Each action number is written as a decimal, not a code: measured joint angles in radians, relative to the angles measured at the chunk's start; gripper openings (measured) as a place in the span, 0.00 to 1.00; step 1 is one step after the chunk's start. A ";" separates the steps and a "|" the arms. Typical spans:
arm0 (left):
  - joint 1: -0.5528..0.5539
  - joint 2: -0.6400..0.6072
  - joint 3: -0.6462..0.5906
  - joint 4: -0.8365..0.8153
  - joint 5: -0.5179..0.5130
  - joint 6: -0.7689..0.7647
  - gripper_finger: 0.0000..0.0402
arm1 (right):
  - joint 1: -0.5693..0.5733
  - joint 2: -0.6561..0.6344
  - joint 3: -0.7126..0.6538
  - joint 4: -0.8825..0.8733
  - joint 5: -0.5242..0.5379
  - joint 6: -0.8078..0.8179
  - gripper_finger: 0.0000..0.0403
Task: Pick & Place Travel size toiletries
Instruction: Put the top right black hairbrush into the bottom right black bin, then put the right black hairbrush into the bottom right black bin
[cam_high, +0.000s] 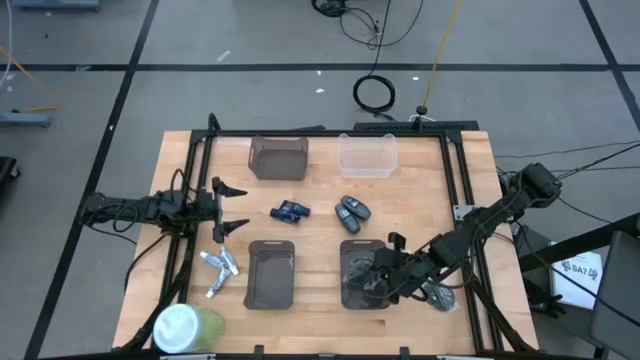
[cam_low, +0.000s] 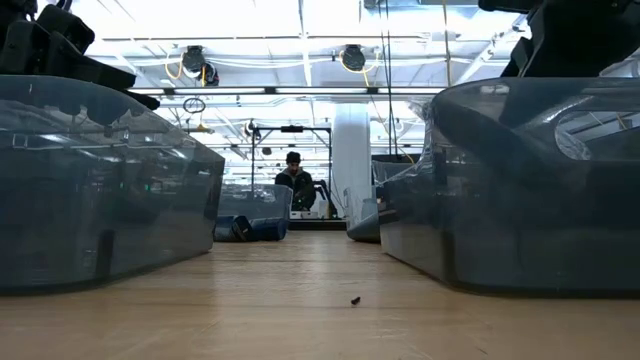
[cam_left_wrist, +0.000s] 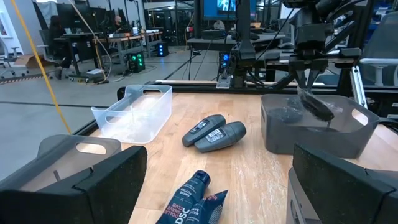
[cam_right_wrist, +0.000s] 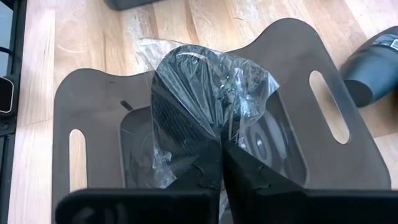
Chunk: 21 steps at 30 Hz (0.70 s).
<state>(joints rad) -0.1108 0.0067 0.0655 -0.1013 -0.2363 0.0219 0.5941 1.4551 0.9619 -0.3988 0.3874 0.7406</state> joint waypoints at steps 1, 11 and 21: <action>0.000 0.000 0.000 0.000 0.000 0.000 0.98 | 0.000 0.000 0.000 0.000 0.000 0.000 0.03; 0.000 0.000 0.000 0.000 0.000 0.000 0.98 | 0.000 0.000 0.000 0.001 0.000 0.000 0.23; 0.000 0.000 0.000 0.000 0.000 0.000 0.98 | 0.035 -0.168 -0.001 -0.127 -0.314 0.349 0.32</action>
<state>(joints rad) -0.1108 0.0065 0.0658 -0.1013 -0.2359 0.0216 0.6289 1.2874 0.9611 -0.5261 0.0736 1.0893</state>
